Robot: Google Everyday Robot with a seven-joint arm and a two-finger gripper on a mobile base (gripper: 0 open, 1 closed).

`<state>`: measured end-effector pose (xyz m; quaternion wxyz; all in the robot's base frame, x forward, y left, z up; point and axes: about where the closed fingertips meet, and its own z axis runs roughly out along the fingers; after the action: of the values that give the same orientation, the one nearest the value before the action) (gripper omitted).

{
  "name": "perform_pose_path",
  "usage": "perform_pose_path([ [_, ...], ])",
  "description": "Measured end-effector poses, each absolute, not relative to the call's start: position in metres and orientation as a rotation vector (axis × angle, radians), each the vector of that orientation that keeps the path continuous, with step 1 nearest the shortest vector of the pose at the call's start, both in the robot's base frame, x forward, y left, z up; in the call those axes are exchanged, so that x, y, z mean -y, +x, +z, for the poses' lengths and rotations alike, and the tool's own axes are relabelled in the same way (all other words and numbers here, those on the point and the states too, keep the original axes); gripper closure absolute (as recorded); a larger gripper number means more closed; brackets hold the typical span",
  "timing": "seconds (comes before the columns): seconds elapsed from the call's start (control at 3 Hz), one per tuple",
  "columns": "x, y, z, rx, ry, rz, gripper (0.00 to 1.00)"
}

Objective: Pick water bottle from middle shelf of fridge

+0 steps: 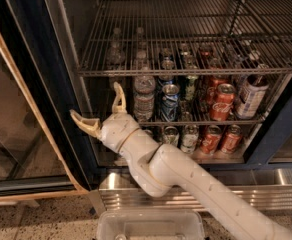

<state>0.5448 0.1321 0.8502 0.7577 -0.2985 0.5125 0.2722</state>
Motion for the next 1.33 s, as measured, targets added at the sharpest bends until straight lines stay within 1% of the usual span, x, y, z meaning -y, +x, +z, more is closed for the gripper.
perform_pose_path([
  [0.33, -0.139, 0.54, 0.863, -1.045, -0.557, 0.562, 0.0],
  [0.67, -0.12, 0.554, 0.852, -1.052, -0.481, 0.524, 0.0],
  [1.33, -0.123, 0.556, 0.848, -1.079, -0.491, 0.534, 0.0],
])
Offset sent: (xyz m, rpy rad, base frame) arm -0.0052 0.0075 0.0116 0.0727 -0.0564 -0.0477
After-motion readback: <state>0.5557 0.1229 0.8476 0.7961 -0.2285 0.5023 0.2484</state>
